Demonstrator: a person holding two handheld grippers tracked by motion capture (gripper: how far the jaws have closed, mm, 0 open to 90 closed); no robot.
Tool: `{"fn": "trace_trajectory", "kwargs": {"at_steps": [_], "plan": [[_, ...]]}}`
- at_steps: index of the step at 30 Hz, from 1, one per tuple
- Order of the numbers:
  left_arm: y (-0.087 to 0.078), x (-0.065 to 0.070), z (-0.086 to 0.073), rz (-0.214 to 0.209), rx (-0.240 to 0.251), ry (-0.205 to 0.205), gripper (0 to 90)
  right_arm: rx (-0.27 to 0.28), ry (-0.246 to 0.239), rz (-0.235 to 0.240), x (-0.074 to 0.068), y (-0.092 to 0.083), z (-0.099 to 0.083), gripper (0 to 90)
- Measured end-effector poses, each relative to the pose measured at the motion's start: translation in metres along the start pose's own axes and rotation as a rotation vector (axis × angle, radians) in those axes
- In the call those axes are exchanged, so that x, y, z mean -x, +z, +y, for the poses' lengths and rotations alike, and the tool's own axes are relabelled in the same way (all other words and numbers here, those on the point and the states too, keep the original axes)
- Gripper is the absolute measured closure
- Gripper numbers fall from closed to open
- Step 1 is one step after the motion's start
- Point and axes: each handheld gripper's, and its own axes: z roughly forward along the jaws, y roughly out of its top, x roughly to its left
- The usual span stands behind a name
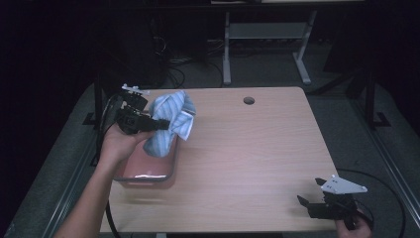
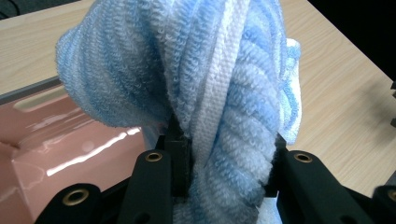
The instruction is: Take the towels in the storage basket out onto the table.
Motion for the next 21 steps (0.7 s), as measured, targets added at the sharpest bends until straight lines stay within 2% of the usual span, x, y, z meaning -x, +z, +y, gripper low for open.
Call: {"fn": "trace_trajectory", "kwargs": {"at_steps": [10, 21], "plan": [[0.014, 0.013, 0.011, -0.033, -0.002, 0.015, 65.6, 0.002, 0.002, 0.002, 0.000, 0.000, 0.000, 13.9], [0.025, 0.023, 0.023, -0.049, -0.012, 0.030, 65.6, 0.006, 0.005, 0.001, 0.001, 0.000, 0.000, 13.9]]}}
